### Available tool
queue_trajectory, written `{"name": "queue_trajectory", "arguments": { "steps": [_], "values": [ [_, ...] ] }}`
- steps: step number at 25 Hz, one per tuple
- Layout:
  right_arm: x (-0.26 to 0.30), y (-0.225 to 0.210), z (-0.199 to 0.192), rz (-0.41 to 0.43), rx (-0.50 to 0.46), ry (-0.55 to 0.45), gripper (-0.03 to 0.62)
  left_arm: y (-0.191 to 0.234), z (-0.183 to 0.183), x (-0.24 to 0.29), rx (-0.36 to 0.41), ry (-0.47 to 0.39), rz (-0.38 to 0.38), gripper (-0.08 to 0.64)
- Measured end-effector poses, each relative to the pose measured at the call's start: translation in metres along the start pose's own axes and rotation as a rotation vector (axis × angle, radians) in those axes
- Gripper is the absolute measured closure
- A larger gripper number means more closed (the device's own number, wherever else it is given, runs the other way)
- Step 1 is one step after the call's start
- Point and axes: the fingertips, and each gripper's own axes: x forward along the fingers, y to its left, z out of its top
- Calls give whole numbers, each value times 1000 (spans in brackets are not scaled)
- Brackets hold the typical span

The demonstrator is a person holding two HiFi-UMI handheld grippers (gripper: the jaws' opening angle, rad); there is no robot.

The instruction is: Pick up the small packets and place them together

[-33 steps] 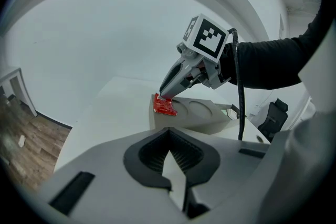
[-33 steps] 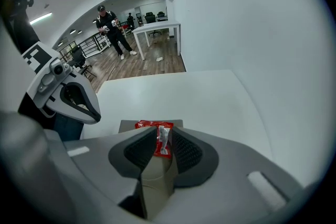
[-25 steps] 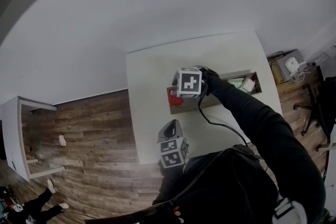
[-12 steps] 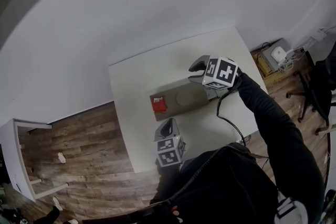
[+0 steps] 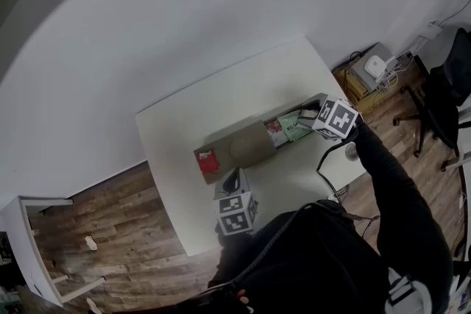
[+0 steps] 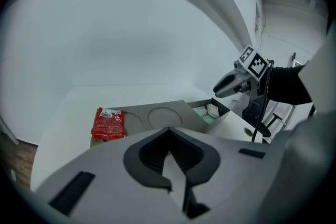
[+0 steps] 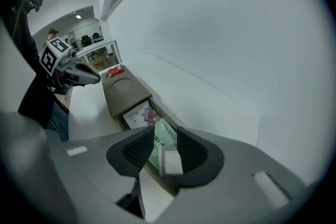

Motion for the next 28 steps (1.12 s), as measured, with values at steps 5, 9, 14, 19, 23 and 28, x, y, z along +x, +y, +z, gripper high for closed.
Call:
{"name": "queue_trajectory", "arguments": {
  "steps": [5,9,14,19,23,28],
  "values": [
    [24,13,-40,-43,40,115,474,4,-1,4,-11,13,4,560],
    [42,18,-44,-47,68,163,459,10,-2,6,-29,19,11,559],
    [59,14,-52,-75,79,240,459,13,-5,7,-48,20,14,560],
    [69,5,-61,-138,138,301,459,21,-6,10,-56,15,21,560],
    [73,0,-64,-174,148,336,460,21,-6,10,-60,25,20,560],
    [74,-8,-71,-264,126,386,520,21,-7,11,-60,30,16,560]
  ]
}}
